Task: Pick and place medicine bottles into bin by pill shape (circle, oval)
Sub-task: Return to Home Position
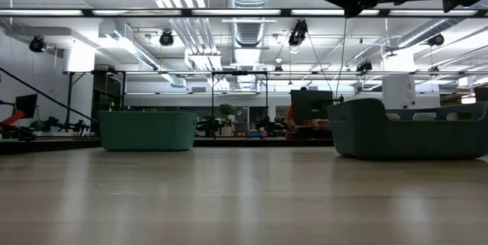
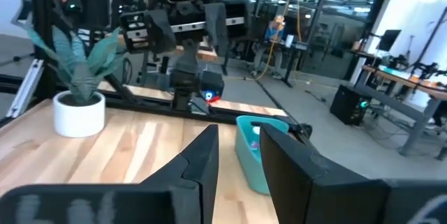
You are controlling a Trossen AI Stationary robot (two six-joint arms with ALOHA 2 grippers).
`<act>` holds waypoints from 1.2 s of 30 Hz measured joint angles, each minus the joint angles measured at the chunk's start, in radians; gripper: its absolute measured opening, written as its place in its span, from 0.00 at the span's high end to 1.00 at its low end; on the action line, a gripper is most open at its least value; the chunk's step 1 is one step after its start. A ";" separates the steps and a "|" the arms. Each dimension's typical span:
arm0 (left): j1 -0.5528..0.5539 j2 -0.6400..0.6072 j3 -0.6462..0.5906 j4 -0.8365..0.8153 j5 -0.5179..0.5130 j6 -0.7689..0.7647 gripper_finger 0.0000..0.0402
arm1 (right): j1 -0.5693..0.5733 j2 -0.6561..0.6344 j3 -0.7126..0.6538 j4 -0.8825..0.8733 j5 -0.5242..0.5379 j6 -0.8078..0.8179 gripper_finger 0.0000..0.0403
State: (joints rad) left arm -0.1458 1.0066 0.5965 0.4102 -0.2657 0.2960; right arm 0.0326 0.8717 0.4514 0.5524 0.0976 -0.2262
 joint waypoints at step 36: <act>0.166 -0.509 -0.277 -0.134 -0.005 -0.056 0.53 | -0.227 -0.453 -0.251 -0.216 -0.053 0.062 0.77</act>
State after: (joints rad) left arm 0.0200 0.4975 0.3196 0.2761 -0.2703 0.2403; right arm -0.1942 0.4184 0.2004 0.3364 0.0444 -0.1644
